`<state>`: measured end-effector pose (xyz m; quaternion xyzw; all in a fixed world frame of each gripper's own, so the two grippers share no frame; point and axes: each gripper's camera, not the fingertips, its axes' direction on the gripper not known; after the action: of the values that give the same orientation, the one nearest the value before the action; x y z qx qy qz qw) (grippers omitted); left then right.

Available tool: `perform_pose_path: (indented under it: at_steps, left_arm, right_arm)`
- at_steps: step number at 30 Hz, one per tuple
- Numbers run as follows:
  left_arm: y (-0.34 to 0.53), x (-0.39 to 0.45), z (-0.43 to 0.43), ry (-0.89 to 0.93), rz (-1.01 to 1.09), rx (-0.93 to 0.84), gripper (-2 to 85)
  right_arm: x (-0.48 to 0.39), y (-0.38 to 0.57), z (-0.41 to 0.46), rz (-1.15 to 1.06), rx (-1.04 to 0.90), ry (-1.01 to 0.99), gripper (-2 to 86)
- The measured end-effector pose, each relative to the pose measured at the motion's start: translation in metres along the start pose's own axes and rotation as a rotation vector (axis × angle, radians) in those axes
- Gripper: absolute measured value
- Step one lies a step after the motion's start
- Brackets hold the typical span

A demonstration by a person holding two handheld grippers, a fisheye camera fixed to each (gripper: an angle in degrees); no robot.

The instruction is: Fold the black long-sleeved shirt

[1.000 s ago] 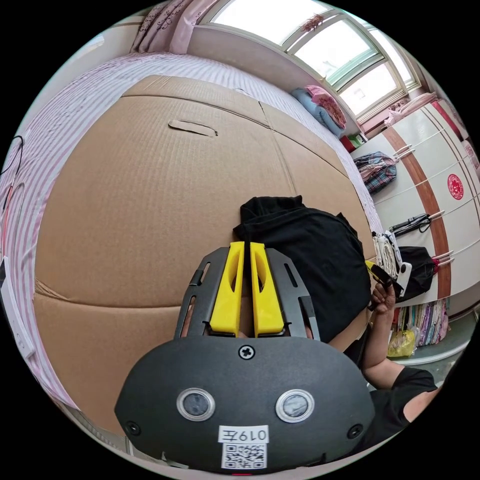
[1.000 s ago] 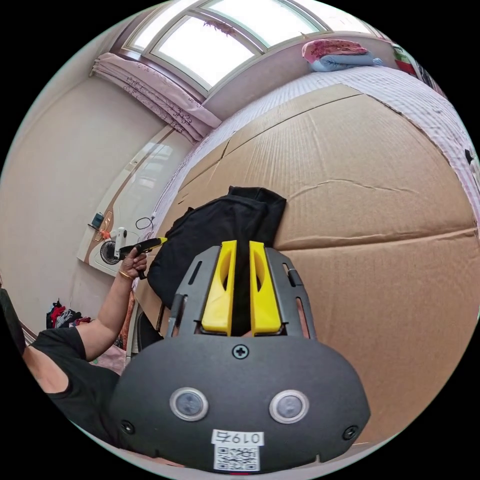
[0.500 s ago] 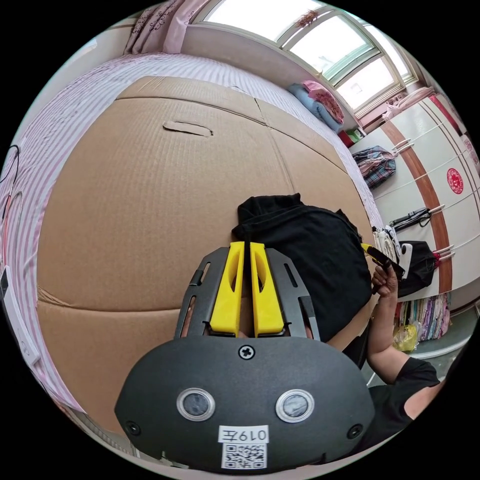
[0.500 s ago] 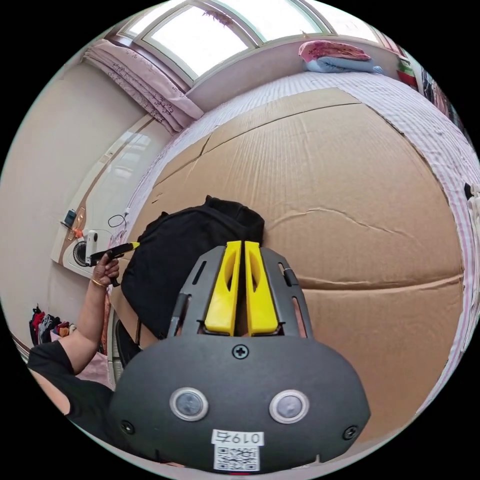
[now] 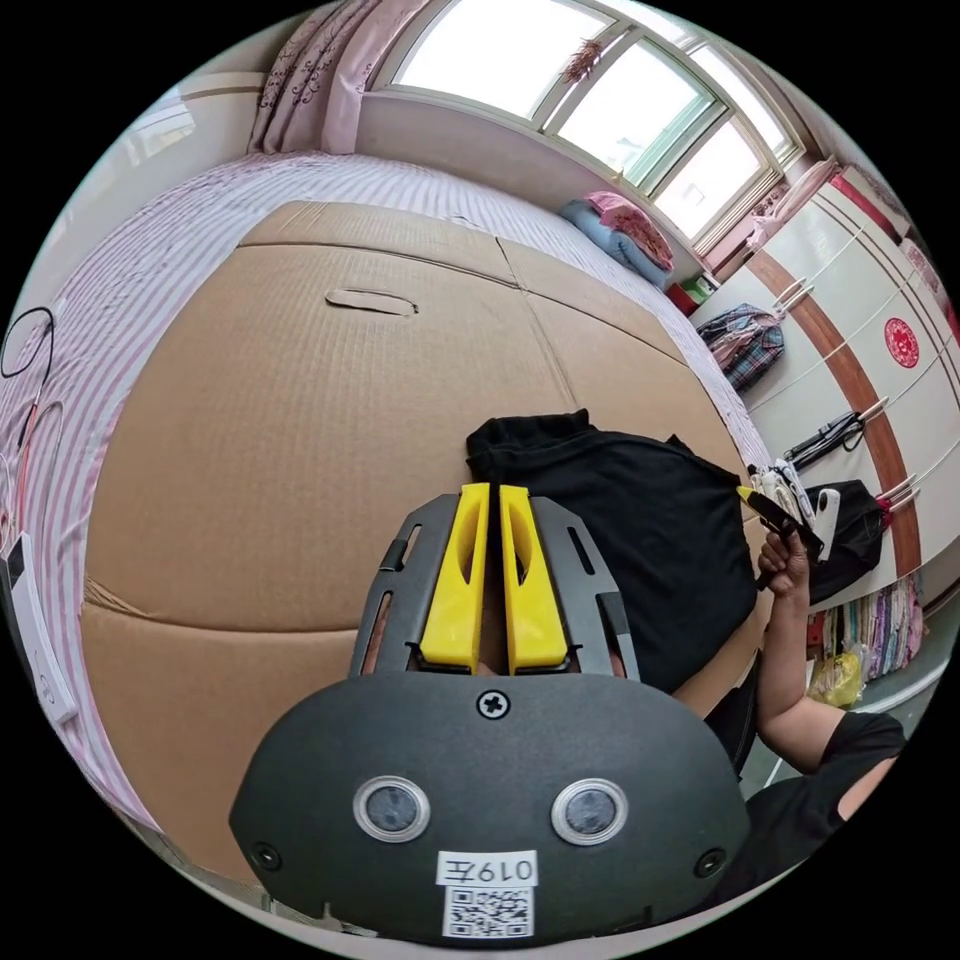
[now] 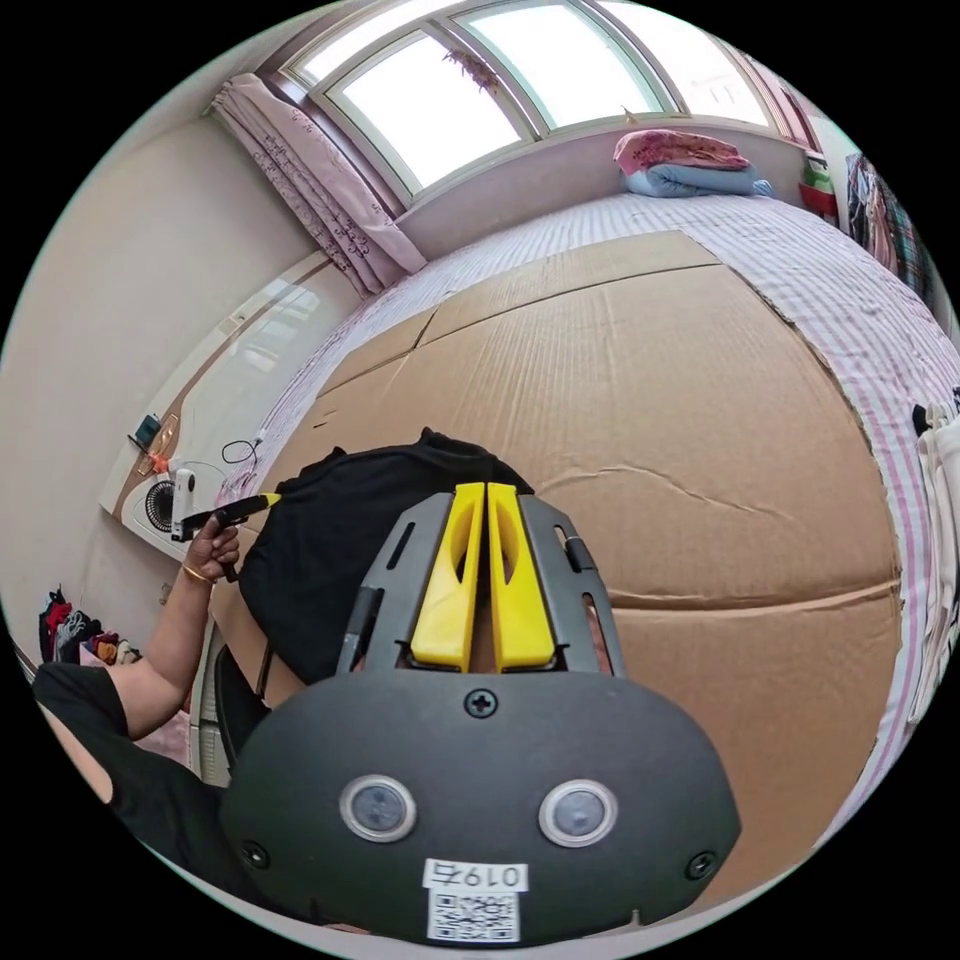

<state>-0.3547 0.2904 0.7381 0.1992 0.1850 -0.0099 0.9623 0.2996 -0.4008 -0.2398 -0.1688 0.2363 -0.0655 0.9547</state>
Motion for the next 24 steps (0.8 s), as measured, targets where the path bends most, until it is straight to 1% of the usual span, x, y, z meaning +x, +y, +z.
perform_pose_path:
  at_steps: [3, 11, 15, 18, 22, 24]
  left_arm:
    - [-0.002, -0.007, 0.008, -0.007, 0.005, -0.028, 1.3]
    - [-0.012, -0.036, 0.005, 0.034, -0.019, -0.038, 3.1]
    - [-0.016, -0.066, -0.013, 0.132, -0.074, 0.000, 7.4]
    - [-0.026, -0.088, -0.019, 0.163, -0.113, 0.014, 9.3]
    - [-0.051, -0.093, -0.004, 0.109, -0.109, -0.050, 9.2]
    - [-0.063, -0.091, -0.001, 0.094, -0.102, -0.069, 7.7]
  right_arm:
    - [0.008, -0.001, 0.013, 0.042, -0.061, -0.020, -0.5]
    - [0.016, -0.004, 0.012, 0.098, -0.086, -0.072, -0.5]
    - [0.019, -0.002, 0.009, 0.116, -0.078, -0.104, -0.5]
    - [0.017, -0.002, 0.008, 0.113, -0.081, -0.104, -0.4]
    - [0.014, -0.001, 0.005, 0.108, -0.080, -0.112, -0.4]
    - [0.012, -0.001, 0.005, 0.098, -0.079, -0.128, -0.4]
